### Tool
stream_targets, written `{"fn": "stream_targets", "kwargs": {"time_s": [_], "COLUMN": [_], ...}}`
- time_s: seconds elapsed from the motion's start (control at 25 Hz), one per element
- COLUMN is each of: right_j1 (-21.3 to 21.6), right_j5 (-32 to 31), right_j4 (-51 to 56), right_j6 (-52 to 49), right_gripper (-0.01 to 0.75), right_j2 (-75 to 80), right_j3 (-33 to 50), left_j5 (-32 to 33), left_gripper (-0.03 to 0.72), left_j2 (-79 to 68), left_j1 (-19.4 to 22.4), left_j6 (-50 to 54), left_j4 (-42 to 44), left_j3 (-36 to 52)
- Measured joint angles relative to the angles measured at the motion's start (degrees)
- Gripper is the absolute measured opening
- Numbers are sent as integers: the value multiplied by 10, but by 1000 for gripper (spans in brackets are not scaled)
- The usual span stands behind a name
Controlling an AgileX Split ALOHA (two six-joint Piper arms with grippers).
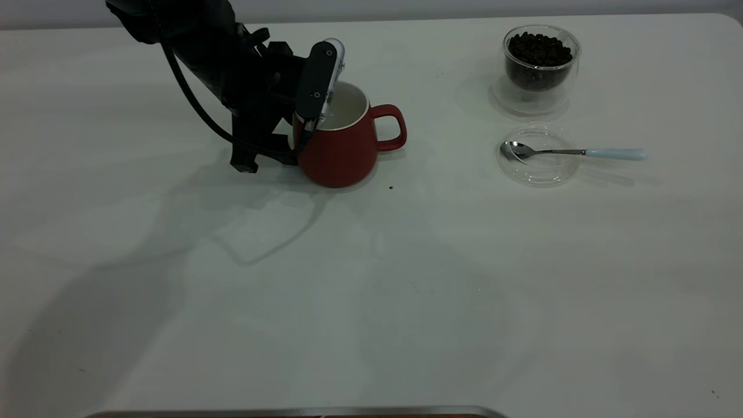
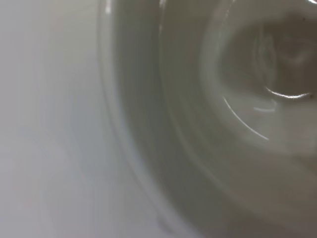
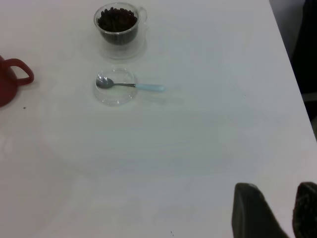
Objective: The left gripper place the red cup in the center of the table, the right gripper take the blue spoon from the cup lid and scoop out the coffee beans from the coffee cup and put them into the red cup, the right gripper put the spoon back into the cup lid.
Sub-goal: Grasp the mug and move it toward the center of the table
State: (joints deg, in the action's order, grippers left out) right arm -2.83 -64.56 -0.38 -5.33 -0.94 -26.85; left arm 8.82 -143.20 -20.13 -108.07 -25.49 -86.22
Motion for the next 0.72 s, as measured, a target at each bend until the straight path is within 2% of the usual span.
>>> {"fn": "stream_targets", "kwargs": {"time_s": [0.24, 0.48, 0.72], "right_j1": [0, 0, 0], "right_j5": [0, 0, 0], "right_j4": [0, 0, 0], "right_j6": [0, 0, 0], "right_gripper": [241, 241, 241], "right_j2": [0, 0, 0], "right_j3": [0, 0, 0], "left_j5": [11, 75, 115], "left_gripper": [561, 561, 561], "left_j2": [0, 11, 47], "left_j1": [4, 20, 43], "left_j6": [9, 13, 23], "left_j4": [-58, -147, -156], "left_j3": [0, 1, 1]}}
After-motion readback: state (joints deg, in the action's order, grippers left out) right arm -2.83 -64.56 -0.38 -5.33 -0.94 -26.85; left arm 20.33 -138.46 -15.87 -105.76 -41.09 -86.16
